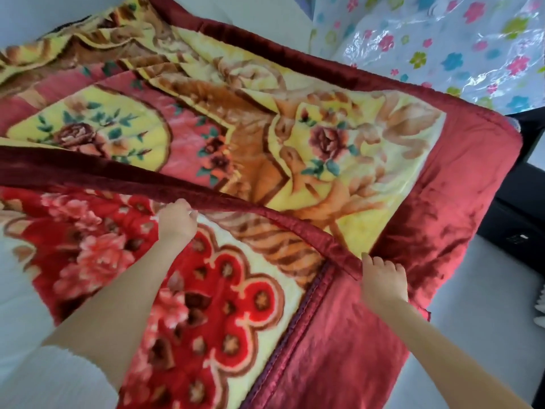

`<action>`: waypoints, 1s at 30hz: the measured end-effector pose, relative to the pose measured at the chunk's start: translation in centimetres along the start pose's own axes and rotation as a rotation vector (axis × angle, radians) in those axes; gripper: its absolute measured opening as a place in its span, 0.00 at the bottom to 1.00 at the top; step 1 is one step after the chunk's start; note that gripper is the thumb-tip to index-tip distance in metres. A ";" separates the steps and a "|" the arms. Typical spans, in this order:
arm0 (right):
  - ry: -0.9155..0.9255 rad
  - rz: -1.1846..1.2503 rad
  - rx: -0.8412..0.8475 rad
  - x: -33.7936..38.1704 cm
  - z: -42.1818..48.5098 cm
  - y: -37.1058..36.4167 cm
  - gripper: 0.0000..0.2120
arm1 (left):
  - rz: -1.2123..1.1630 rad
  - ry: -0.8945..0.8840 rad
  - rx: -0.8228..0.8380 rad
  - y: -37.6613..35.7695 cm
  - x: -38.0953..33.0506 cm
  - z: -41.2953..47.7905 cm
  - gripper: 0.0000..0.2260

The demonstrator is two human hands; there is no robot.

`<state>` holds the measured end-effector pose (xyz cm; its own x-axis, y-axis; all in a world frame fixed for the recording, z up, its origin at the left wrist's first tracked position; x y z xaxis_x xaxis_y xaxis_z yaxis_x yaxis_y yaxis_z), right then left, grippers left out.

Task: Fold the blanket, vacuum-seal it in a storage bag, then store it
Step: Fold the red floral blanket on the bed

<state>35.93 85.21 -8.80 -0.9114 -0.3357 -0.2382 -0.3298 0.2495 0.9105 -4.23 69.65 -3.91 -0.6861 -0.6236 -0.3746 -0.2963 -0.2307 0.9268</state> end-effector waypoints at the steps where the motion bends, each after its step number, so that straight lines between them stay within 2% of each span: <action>1: 0.065 0.057 -0.029 2.1 0.2 1.1 0.25 | -0.061 0.097 -0.026 0.3 2.1 -0.2 0.12; 3: 0.169 0.168 -0.031 6.4 0.7 3.1 0.26 | -0.219 0.299 -0.060 0.2 6.0 -0.6 0.14; 7: 0.318 0.173 -0.085 14.5 2.6 6.2 0.27 | -0.687 0.697 -0.196 -1.4 11.8 -1.5 0.11; 9: 0.388 0.202 -0.111 18.0 3.9 7.8 0.24 | -0.848 0.776 -0.260 -1.9 13.6 -1.0 0.10; 11: 0.474 0.232 -0.102 21.4 5.1 9.0 0.24 | -0.972 0.815 -0.277 -2.7 15.4 0.1 0.13; 13: 0.565 0.250 -0.058 24.5 6.1 9.3 0.23 | -1.047 0.843 -0.314 -3.1 16.7 1.5 0.11; 15: 0.642 0.226 -0.016 26.8 7.1 9.0 0.19 | -1.089 0.861 -0.427 -3.0 18.2 3.3 0.11; 18: 0.647 0.232 0.073 27.9 9.4 8.2 0.11 | -1.062 0.830 -0.544 -2.1 20.0 6.7 0.09; 22: 0.540 0.412 0.334 27.0 13.0 7.2 0.06 | -0.863 0.808 -0.555 -0.6 21.5 10.2 0.11; 26: 0.529 0.483 0.368 26.3 14.6 8.1 0.08 | -0.557 0.510 -0.620 5.0 17.9 17.5 0.09; 30: 0.388 0.509 0.340 23.5 17.0 8.3 0.07 | -0.425 0.282 -0.504 6.1 10.2 26.9 0.07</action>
<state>7.59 94.87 -12.59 -0.8402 -0.3848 0.3822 -0.0035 0.7085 0.7057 -30.95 82.00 -2.79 -0.3612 -0.5568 -0.7480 -0.1097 -0.7712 0.6271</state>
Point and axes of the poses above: each hand's wrist, its own z-axis towards the middle knuckle, its own y-axis out of the back of the hand, x = y × z, the point moved 9 cm from there along z, towards the middle knuckle, and after that the axes turned 13 degrees about -y, right-handed, at the moved point
